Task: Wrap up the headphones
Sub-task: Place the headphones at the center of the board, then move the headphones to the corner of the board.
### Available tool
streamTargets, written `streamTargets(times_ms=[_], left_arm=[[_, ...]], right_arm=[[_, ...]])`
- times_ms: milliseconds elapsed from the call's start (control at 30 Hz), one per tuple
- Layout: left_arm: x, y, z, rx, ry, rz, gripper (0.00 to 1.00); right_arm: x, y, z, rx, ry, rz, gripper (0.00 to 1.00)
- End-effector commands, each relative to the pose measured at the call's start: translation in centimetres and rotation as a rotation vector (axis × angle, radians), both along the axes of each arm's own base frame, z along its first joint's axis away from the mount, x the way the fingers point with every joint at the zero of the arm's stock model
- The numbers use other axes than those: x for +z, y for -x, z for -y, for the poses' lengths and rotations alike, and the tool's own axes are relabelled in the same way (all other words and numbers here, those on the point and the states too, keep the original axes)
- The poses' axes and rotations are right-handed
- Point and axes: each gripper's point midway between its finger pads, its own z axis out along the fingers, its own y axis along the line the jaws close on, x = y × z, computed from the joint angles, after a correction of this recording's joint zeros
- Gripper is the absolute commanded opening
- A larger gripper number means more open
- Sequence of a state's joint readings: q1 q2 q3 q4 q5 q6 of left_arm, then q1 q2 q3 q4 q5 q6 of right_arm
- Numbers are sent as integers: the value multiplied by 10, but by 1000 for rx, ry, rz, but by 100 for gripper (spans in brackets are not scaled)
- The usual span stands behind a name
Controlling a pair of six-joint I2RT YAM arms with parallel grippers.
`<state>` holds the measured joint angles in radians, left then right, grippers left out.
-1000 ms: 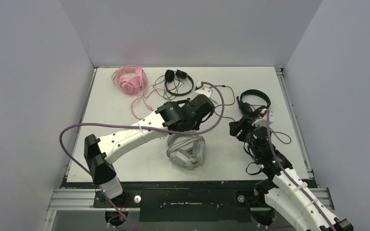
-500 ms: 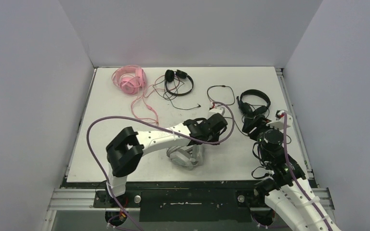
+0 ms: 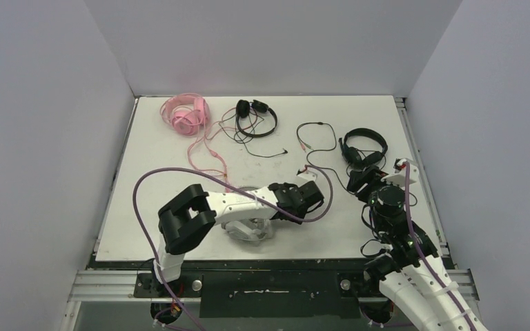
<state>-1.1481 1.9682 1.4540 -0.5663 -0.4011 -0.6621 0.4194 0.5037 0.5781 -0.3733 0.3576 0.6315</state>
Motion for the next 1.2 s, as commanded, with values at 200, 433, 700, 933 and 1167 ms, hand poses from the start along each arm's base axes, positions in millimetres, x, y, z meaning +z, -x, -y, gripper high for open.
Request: streamTargets(times_ms=[200,433,700,933,1167], left_arm=[[5,24,-139,-141,-397,88,60],[34,14,-183,-86,-382,136,63],[92,58,-129,-125,-106,80,66],[62,122,-145,-156,-246,-207,52],[45,142,-190,-41,-307,-270,0]], right_arm=[[20,-9,-8,34,-6,57,59],[16,-12,-15,57,-25,54,59],[19,-13,-14,55,-20,59,60],[16,-14,-18,66,-32,58,60],[18,-15,-17,63,-32,67,61]])
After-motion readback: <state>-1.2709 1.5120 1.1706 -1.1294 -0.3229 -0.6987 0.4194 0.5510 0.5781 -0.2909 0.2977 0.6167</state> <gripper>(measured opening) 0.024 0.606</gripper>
